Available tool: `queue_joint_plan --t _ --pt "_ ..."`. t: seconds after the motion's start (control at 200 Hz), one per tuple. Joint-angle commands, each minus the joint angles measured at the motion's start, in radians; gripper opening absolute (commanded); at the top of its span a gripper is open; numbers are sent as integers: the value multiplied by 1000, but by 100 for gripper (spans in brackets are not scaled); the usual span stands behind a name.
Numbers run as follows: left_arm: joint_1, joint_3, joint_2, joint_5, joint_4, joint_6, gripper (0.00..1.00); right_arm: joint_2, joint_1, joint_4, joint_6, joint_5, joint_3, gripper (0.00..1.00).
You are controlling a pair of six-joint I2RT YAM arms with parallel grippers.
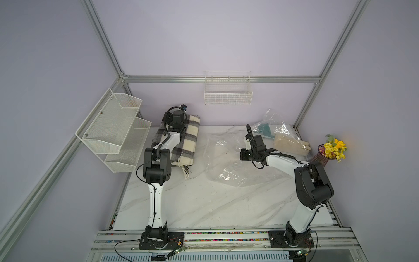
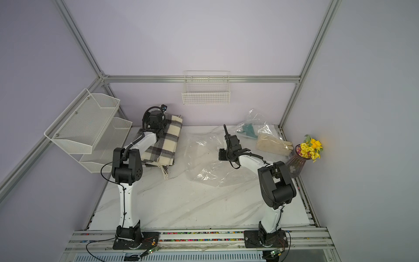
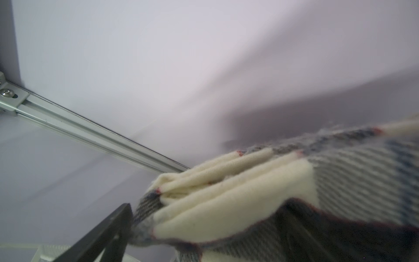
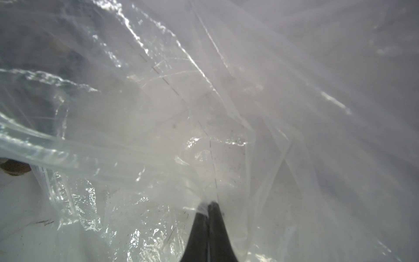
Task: Take the scarf out of the vacuum bag
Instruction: Place the scarf at the center of the board.
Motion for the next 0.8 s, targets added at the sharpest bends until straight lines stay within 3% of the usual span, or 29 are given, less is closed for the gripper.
queue_joint_plan --t 0.0,0.41,0.635,0.795 --pt "15 44 52 -7 -20 -58 100 15 -5 19 -9 -13 -3 0" --pt "64 171 122 -20 -215 -140 100 9 -6 13 -11 -16 -1 0" --pt "64 169 24 -10 -219 -192 100 -1 -5 14 -9 -17 -5 0" --pt "65 216 -64 70 -308 -286 100 -3 -4 15 -6 -19 -7 0"
